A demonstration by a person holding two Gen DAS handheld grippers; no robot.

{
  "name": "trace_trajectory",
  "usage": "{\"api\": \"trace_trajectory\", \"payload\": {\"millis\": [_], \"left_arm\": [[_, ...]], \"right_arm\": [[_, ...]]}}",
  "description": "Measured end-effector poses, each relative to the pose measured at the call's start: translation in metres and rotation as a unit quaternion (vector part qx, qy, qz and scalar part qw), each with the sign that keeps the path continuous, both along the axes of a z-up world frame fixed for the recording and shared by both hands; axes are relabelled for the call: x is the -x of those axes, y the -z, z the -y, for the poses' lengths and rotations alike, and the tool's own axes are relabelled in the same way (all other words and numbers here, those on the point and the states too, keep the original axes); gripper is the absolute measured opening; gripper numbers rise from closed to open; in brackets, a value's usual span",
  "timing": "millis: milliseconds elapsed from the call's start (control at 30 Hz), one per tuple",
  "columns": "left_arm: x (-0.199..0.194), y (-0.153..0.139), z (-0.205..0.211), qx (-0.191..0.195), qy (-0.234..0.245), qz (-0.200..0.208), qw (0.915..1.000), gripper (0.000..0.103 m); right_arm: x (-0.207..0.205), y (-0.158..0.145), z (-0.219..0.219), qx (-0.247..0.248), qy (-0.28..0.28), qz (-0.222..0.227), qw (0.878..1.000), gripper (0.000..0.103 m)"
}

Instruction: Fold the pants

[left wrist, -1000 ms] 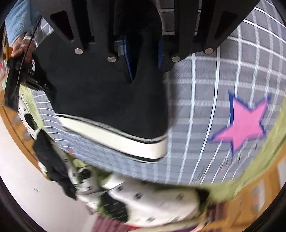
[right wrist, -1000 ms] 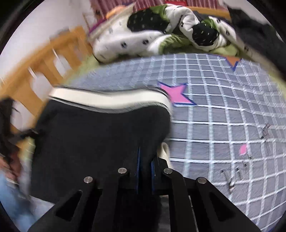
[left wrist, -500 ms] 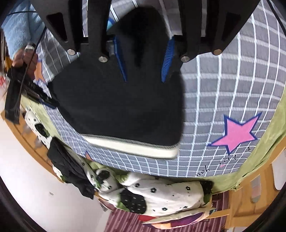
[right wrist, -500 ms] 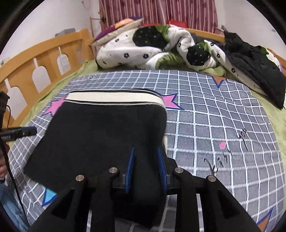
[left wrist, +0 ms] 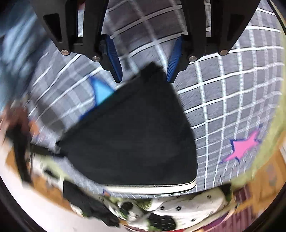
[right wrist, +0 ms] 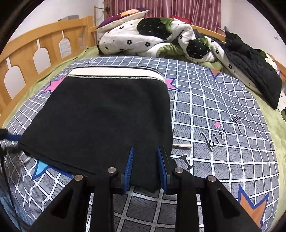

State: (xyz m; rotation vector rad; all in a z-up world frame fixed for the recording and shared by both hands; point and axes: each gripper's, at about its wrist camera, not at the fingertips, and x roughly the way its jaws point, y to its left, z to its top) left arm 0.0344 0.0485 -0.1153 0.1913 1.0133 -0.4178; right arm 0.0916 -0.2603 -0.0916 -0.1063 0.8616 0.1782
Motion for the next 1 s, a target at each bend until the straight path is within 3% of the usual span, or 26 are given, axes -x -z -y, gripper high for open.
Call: {"api": "trace_trajectory", "payload": {"millis": [100, 133, 167, 200, 267, 300, 367, 400, 433, 500, 600, 767, 833, 867, 1000], "left_arm": [[-0.001, 0.018, 0.009, -0.064, -0.01, 0.008, 0.9978, 0.046], [-0.001, 0.02, 0.01, -0.088, -0.026, 0.035, 0.9951, 0.038], [-0.003, 0.017, 0.012, -0.093, -0.03, 0.058, 0.9935, 0.02], [-0.002, 0.008, 0.008, -0.077, -0.046, 0.086, 0.9922, 0.015], [0.005, -0.014, -0.001, -0.013, -0.076, 0.138, 0.9874, 0.014], [0.004, -0.017, -0.003, 0.003, -0.088, 0.14, 0.9862, 0.014], [-0.009, 0.005, -0.002, -0.023, -0.106, 0.087, 0.9903, 0.014], [-0.015, 0.025, -0.001, -0.043, -0.106, 0.043, 0.9925, 0.014], [-0.016, 0.032, -0.001, -0.046, -0.104, 0.029, 0.9931, 0.014], [-0.009, 0.027, -0.003, -0.042, -0.095, 0.047, 0.9935, 0.017], [-0.004, 0.017, -0.015, -0.001, -0.073, 0.009, 0.9973, 0.021], [0.009, -0.008, -0.037, 0.061, -0.097, -0.003, 0.9934, 0.021], [0.011, -0.02, -0.043, 0.091, -0.112, 0.005, 0.9895, 0.038], [0.007, -0.025, -0.046, 0.101, -0.119, 0.01, 0.9878, 0.054], [-0.028, -0.04, -0.038, 0.118, -0.138, 0.02, 0.9832, 0.056]], "right_arm": [[-0.001, -0.002, 0.002, 0.001, 0.008, 0.004, 1.0, 0.027], [-0.001, -0.002, 0.001, -0.001, 0.008, 0.003, 1.0, 0.027], [-0.001, -0.002, 0.001, -0.002, 0.008, 0.003, 1.0, 0.027], [-0.001, -0.002, 0.0, -0.001, 0.007, 0.004, 1.0, 0.027], [-0.001, -0.003, 0.0, 0.002, 0.004, 0.006, 1.0, 0.027], [0.0, -0.004, 0.0, 0.004, 0.005, 0.01, 1.0, 0.027], [0.005, -0.009, 0.001, -0.008, 0.008, 0.024, 1.0, 0.027], [0.006, -0.01, 0.003, -0.019, 0.009, 0.03, 0.999, 0.027], [0.006, -0.01, 0.003, -0.027, 0.01, 0.03, 0.999, 0.029], [0.002, 0.002, 0.0, -0.023, 0.007, 0.006, 1.0, 0.031], [0.002, 0.02, -0.01, 0.029, 0.005, -0.007, 1.0, 0.031], [0.004, 0.015, -0.008, 0.033, -0.014, -0.018, 0.999, 0.031], [0.006, 0.005, -0.001, 0.011, -0.013, -0.014, 1.0, 0.031], [0.007, -0.001, 0.002, 0.002, -0.008, -0.006, 1.0, 0.031], [0.003, -0.02, 0.003, -0.007, -0.009, 0.037, 0.999, 0.038]]}}
